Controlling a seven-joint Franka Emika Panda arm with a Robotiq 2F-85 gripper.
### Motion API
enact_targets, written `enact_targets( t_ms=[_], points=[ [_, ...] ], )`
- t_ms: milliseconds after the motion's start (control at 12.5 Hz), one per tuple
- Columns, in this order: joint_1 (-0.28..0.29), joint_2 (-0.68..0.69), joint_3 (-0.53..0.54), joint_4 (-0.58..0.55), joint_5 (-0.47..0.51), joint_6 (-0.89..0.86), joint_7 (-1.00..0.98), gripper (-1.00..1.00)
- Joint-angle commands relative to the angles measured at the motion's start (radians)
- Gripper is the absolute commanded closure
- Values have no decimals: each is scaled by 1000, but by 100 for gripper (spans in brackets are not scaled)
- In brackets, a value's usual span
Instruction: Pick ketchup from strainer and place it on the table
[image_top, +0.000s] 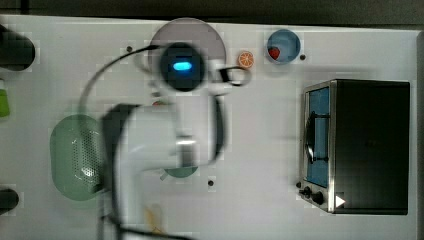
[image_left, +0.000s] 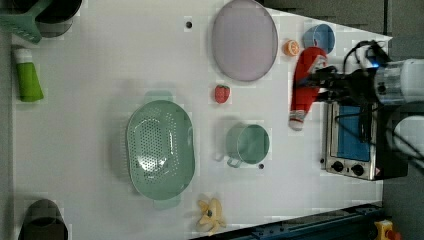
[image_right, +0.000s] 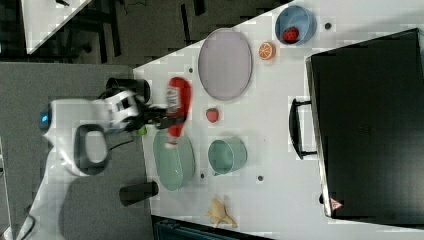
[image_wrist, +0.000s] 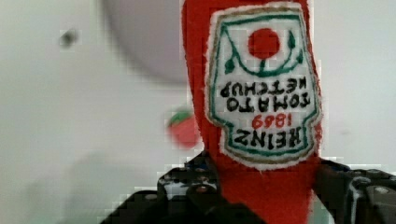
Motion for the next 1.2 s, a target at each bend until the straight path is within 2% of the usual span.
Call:
enact_targets(
  t_ms=[80, 320, 640, 800, 1120, 1200],
  points=[
    [-37, -19, -70, -70, -6, -15, -93, -17],
    [-37, -18, -113, -182, -6, 36, -130, -17],
    [-36, 22, -117, -324, -8, 268, -130, -17],
    [-36, 76, -118, -345, -38, 350, -130, -23],
    [-36, 182, -119, -343, -61, 463, -130, -100],
    [-35, 175, -117, -339, -60, 465, -130, -100]
  ],
)
